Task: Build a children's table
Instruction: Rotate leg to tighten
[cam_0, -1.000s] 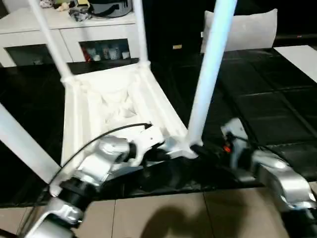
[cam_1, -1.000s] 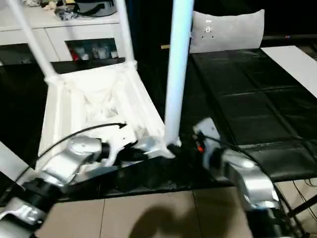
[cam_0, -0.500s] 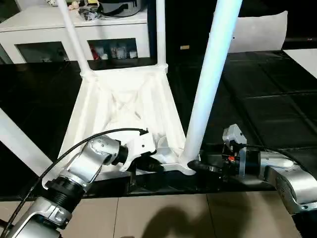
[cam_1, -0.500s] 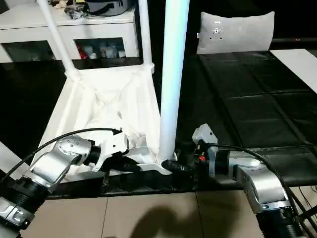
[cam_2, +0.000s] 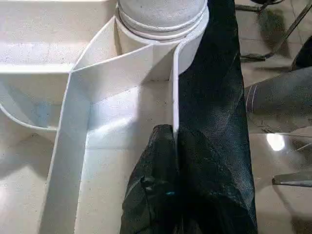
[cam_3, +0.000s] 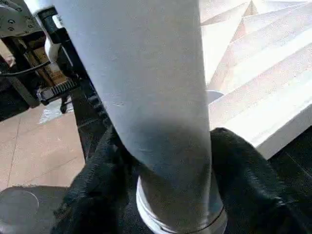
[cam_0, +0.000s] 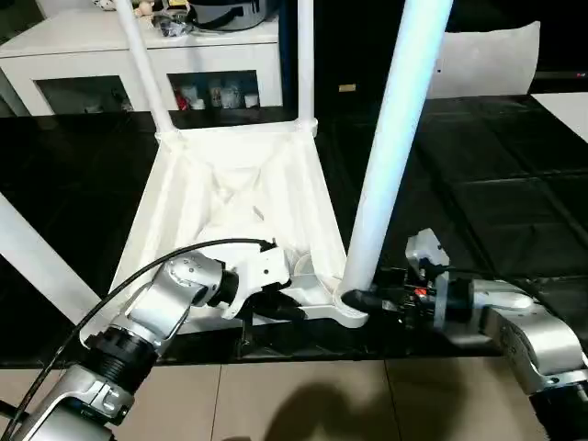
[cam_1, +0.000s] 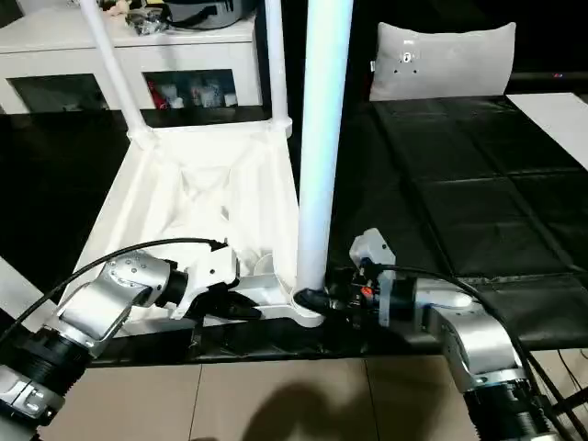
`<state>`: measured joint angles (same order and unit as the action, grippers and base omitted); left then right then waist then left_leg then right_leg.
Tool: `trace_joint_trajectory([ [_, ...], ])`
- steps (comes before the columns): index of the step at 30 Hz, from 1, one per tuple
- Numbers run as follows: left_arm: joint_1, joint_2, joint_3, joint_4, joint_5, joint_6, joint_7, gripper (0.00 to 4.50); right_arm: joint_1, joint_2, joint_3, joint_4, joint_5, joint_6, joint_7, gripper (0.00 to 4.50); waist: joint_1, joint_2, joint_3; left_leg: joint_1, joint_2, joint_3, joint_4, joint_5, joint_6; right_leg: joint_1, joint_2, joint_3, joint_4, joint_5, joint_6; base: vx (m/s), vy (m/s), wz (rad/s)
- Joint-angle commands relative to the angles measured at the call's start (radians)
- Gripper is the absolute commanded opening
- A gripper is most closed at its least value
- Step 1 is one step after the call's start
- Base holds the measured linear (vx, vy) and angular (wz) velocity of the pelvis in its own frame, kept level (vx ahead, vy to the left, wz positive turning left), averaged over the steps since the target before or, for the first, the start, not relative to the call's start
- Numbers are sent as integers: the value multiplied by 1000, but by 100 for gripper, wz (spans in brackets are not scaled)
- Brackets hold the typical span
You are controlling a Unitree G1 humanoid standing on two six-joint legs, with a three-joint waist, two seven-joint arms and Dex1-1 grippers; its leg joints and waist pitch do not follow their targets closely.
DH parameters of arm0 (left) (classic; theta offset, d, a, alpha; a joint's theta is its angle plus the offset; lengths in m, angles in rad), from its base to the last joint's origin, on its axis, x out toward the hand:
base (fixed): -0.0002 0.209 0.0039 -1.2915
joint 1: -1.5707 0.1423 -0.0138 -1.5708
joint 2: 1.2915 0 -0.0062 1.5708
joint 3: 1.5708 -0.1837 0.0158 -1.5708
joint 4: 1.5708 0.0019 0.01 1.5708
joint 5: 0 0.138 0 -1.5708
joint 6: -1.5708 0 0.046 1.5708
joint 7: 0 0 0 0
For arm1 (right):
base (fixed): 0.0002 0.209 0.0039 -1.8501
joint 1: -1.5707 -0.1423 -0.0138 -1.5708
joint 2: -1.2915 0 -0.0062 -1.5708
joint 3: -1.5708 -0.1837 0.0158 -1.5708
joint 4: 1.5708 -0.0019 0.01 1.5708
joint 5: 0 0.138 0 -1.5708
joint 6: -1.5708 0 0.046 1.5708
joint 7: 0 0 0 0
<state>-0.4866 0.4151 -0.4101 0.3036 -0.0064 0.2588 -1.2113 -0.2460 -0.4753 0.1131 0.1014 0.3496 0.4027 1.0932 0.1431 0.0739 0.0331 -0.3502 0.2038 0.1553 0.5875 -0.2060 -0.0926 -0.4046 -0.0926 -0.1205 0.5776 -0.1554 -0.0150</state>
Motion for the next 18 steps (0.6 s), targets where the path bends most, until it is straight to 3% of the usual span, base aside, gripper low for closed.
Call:
trace_joint_trajectory([
  [1,10,-21,-14,-12,-1,23,29,0,9,14,23,-30,5,10,1,229,-3,-17,-61,-8,23,4,-63,-120,73,60,-57,51,-63,-307,-147,0,0,0],
  [4,11,-45,6,-12,-3,55,81,0,21,27,17,-43,-10,27,-51,216,-4,-15,-59,-7,22,5,-64,-132,69,59,-55,51,-66,-325,-141,0,0,0],
  [7,3,-96,48,5,-5,98,181,0,26,75,3,-40,-49,48,-184,206,-8,-17,-54,-4,18,5,-68,-172,54,57,-56,47,-79,-410,-113,0,0,0],
  [8,-2,-119,65,16,-3,118,229,0,20,113,-11,-27,-60,74,-262,204,-11,-12,-51,-4,14,5,-68,-185,44,56,-54,44,-83,-447,-97,0,0,0],
  [9,-9,-155,89,37,6,143,305,0,9,162,-23,-10,-91,99,-374,202,-17,-15,-49,-3,11,6,-68,-199,35,53,-53,42,-91,-481,-81,0,0,0],
  [11,-12,-169,98,46,11,150,335,0,5,177,-25,-5,-108,102,-415,200,-32,-13,-49,-6,7,1,-71,-223,19,56,-53,34,-94,-517,-57,0,0,0],
  [12,-13,-196,104,53,18,160,378,0,-9,232,-49,14,-120,141,-522,200,-42,-14,-48,-6,3,0,-70,-237,25,55,-51,32,-101,-533,-41,0,0,0],
  [14,-11,-204,102,51,20,166,388,0,-15,253,-60,21,-118,156,-558,200,-56,-13,-48,-4,1,0,-69,-249,27,50,-49,31,-105,-540,-43,0,0,0],
  [15,-7,-209,97,44,20,167,384,0,-6,254,-51,14,-125,129,-553,200,-60,-11,-49,-9,0,-2,-70,-249,30,55,-50,28,-106,-545,-29,0,0,0],
  [17,-4,-209,86,39,24,160,377,0,6,258,-52,9,-135,76,-553,200,-62,-12,-49,-4,0,0,-68,-252,41,48,-50,31,-110,-546,-23,0,0,0],
  [18,-4,-208,84,39,27,157,377,0,6,261,-57,9,-139,67,-559,200,-61,-5,-51,-7,2,-2,-69,-241,45,50,-50,33,-105,-524,-29,0,0,0],
])
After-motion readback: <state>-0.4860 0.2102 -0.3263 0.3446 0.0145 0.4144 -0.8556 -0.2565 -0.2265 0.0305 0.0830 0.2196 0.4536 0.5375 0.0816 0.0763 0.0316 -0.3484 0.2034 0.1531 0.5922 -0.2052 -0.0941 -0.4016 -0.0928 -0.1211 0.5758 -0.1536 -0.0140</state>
